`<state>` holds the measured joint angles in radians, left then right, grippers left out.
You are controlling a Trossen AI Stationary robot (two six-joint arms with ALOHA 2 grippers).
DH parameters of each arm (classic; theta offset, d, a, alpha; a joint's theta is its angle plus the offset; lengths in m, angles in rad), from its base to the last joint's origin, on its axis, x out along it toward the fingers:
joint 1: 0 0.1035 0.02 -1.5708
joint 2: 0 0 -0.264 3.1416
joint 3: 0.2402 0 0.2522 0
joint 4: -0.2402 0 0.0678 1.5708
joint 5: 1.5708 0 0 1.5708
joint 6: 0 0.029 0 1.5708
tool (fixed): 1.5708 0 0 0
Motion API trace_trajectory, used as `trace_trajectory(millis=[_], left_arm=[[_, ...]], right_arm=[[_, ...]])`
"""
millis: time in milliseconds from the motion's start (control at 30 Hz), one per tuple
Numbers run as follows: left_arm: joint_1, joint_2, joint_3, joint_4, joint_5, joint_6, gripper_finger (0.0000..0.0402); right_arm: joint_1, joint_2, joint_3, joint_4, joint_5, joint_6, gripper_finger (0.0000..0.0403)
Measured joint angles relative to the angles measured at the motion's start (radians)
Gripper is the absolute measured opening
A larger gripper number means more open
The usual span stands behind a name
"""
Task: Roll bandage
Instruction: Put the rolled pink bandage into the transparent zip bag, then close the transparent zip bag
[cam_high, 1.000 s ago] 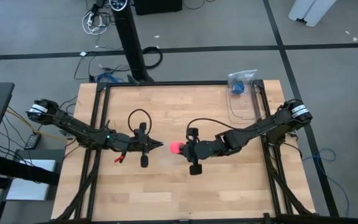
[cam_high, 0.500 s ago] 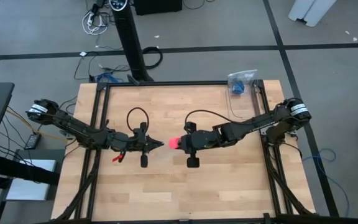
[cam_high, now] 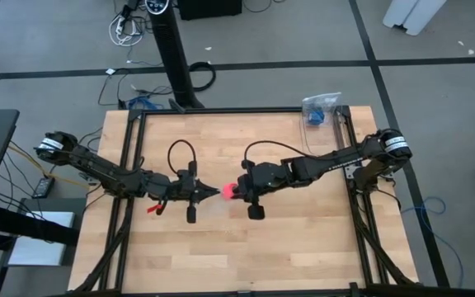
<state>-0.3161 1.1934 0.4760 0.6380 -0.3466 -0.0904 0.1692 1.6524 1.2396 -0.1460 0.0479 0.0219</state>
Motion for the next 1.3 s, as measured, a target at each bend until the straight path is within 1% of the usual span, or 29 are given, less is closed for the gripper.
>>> trace_trajectory(millis=[167,267,367,467,533,600,800,900,1000,1100,1133,1200,1300], left_arm=[[0.0,0.0,0.005,0.018,0.003,0.057,0.0001],[0.002,0.0,0.003,0.063,0.007,0.084,0.0001],[0.002,0.0,-0.033,0.179,0.034,0.107,0.0001],[0.002,0.0,-0.078,0.3,0.053,0.117,0.0001],[0.002,0.0,-0.104,0.342,0.053,0.117,0.0001],[0.002,0.0,-0.12,0.366,0.053,0.114,0.0001],[0.002,0.0,-0.123,0.369,0.048,0.111,0.0001],[0.002,0.0,-0.123,0.369,0.047,0.113,0.0001],[0.002,0.0,-0.123,0.376,0.045,0.128,0.0001],[0.002,0.0,-0.123,0.376,0.045,0.132,0.0001],[0.002,0.0,-0.123,0.376,0.045,0.132,0.0001],[0.002,0.0,-0.123,0.385,0.045,0.132,0.0001],[0.0,0.0,-0.123,0.402,0.045,0.139,0.0001]], right_arm=[[-0.014,0.0,0.0,0.021,-0.001,0.011,0.0056],[-0.014,0.0,0.0,0.044,-0.043,0.012,0.0074],[-0.013,0.0,0.0,0.05,-0.082,0.024,0.0095],[-0.011,0.0,0.0,0.052,-0.083,0.054,0.0113],[-0.005,-0.002,0.0,0.055,-0.071,0.056,0.0122],[0.005,-0.003,0.0,0.079,-0.059,0.052,0.0128],[0.025,-0.007,0.0,0.156,-0.05,0.005,0.0137],[0.04,-0.034,0.0,0.146,-0.004,0.0,0.0135],[0.072,-0.097,0.0,0.074,0.066,-0.02,0.0136],[0.109,-0.169,0.0,-0.032,0.101,-0.019,0.0138],[0.123,-0.191,-0.008,-0.043,0.114,-0.014,0.0139],[0.15,-0.236,-0.048,-0.036,0.147,-0.001,0.0139],[0.195,-0.291,-0.135,0.042,0.229,0.022,0.0139]])
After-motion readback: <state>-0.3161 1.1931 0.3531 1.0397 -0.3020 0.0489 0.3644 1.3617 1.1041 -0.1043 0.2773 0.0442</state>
